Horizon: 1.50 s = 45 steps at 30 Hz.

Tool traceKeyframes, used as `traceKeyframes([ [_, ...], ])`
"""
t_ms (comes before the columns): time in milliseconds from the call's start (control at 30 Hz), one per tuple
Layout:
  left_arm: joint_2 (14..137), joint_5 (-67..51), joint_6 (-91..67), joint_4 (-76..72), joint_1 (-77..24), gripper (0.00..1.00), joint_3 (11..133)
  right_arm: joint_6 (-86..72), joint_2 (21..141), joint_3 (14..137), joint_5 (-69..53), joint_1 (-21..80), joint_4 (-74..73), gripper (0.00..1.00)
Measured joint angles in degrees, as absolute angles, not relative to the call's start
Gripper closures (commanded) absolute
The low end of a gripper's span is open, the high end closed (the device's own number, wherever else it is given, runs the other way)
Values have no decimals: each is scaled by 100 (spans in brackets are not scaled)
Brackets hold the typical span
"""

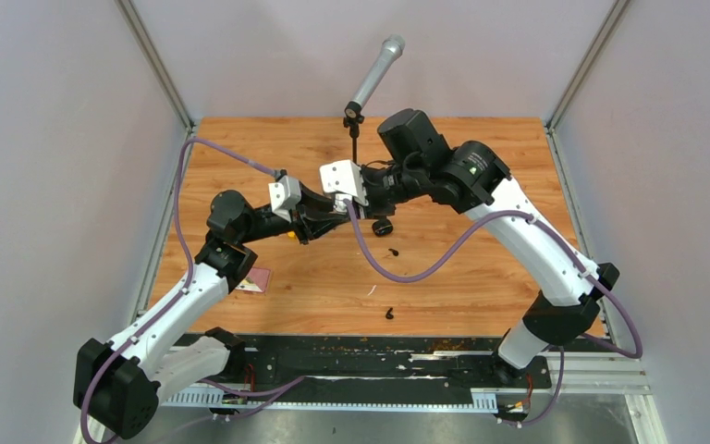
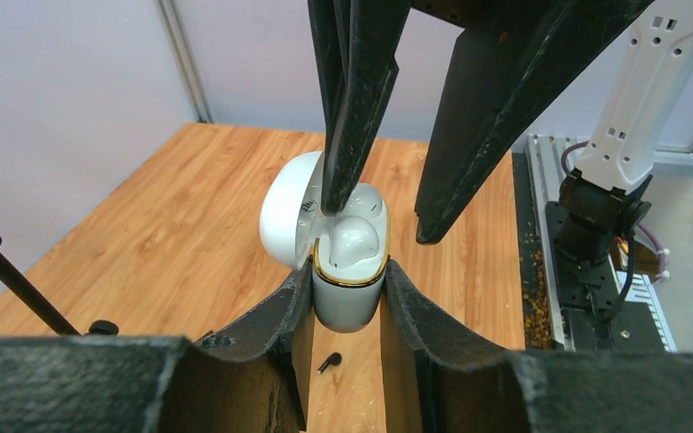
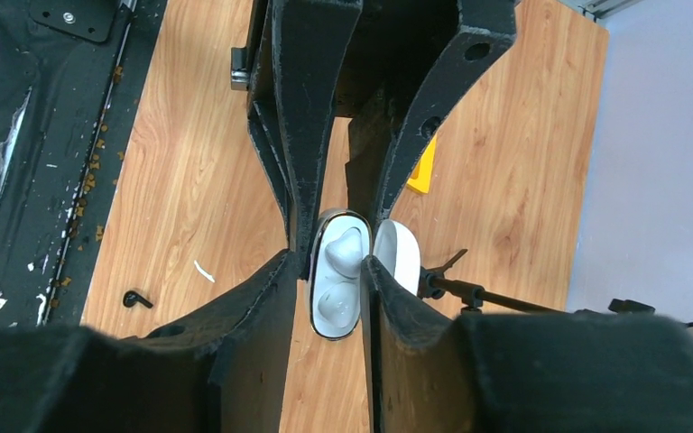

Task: Insert the wireless bluetooth earbuds into the charging case
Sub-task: Adjust the left earbud in the left side groove of the charging case, then close the charging case with the earbuds inside.

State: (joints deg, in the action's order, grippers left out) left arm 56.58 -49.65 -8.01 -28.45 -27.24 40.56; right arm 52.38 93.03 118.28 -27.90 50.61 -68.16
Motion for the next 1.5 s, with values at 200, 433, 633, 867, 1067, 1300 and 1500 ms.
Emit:
traceKeyframes([
  [200, 5658, -4897, -784, -2770, -2724, 100, 4056, 5216, 9218, 11931, -2753, 5059, -6803, 44],
  [433, 5666, -4904, -690, -2703, -2724, 100, 4056, 5131, 8586, 11520, -2596, 5048, -6818, 7],
  [633, 5680, -5039, -484, -2508, -2724, 100, 4073, 4818, 9006, 11566, -2648, 4880, -6871, 8],
  [867, 5680, -5153, -336, -2370, -2724, 100, 4169, 4654, 9539, 11548, -2679, 4797, -6873, 10],
  [1067, 5734, -4661, -552, -2338, -2724, 100, 4185, 4683, 9467, 11443, -2711, 4818, -6792, 9],
  [1300, 5935, -4132, -1153, -2292, -2722, 100, 4195, 4650, 9275, 11131, -2215, 4974, -6525, 8],
  [1500, 5955, -4062, -875, -1756, -2637, 100, 4174, 4399, 9102, 10591, -1872, 4681, -6200, 8],
])
